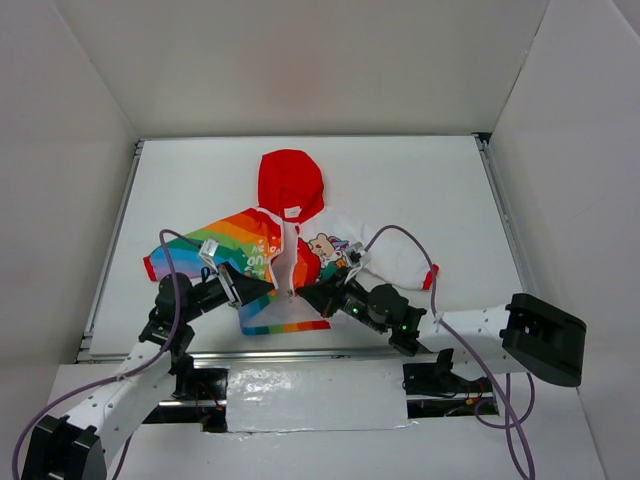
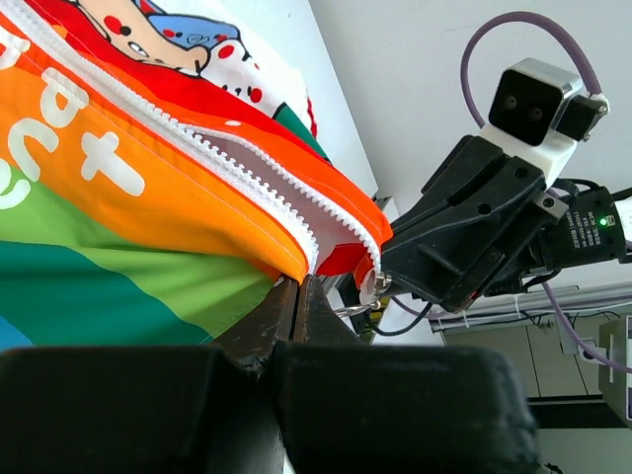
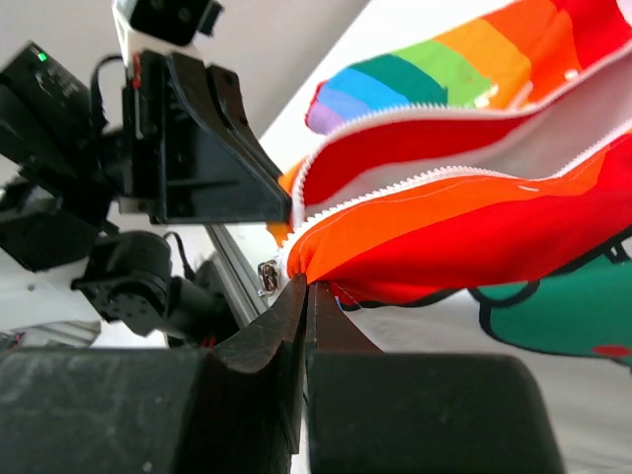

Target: Zip up the jacket

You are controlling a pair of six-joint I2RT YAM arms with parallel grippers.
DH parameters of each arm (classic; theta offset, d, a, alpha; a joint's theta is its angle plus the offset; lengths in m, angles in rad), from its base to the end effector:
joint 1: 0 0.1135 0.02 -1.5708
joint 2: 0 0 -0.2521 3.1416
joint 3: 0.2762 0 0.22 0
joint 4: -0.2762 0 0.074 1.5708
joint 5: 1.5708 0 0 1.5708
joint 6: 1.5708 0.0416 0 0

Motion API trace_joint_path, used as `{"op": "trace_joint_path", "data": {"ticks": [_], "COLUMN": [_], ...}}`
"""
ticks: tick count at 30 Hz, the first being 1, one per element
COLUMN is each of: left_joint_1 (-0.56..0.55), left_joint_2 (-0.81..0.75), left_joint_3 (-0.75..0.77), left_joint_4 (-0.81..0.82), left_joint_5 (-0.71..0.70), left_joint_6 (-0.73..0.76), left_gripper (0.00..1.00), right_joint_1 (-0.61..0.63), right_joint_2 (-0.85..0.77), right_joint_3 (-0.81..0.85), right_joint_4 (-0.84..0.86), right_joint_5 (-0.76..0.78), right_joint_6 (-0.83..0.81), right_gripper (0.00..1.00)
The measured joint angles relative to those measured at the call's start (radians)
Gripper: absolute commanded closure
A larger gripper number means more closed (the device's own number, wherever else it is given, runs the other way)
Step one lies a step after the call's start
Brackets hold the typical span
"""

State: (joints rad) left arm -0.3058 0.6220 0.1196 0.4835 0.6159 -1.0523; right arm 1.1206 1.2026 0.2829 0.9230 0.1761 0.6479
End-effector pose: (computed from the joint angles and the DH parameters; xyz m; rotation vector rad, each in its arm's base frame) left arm 0.1238 -0.0643 0.2090 -0.1283 1.8120 -1.4978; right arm 0.1024 0.1951 0.2171 -0.2523 1.6921 1.2271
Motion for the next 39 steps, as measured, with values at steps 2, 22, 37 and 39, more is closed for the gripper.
{"op": "trace_joint_path", "data": {"ticks": [2,22,37,39], "left_joint_1": [-0.001,-0.005,-0.005,-0.005], "left_joint_2": [-0.005,-0.055,-0.058,-0.058], "left_joint_3": [0.0,-0.011,-0.016,-0.016], "left_joint_4": [0.002,0.124,0.128,0.13], "left_joint_5": [-0.008,-0.046,-0.046,-0.046], "left_joint_6": [0.0,-0.077,-0.086,-0.089], "left_gripper": [1.0,1.0,1.0,1.0], "right_joint_1": [-0.01,-0.032,-0.053,-0.06], "right_joint_2": [0.014,0.138,0.163,0.163], "right_joint_3": [0.014,0.043,0.078,0.078], "right_joint_4": [0.013,0.121,0.159,0.161], "right_joint_5": [-0.009,-0.067,-0.086,-0.091], "right_joint_6": [0.0,0.043,0.058,0.061], "right_gripper": [1.0,1.0,1.0,1.0]}}
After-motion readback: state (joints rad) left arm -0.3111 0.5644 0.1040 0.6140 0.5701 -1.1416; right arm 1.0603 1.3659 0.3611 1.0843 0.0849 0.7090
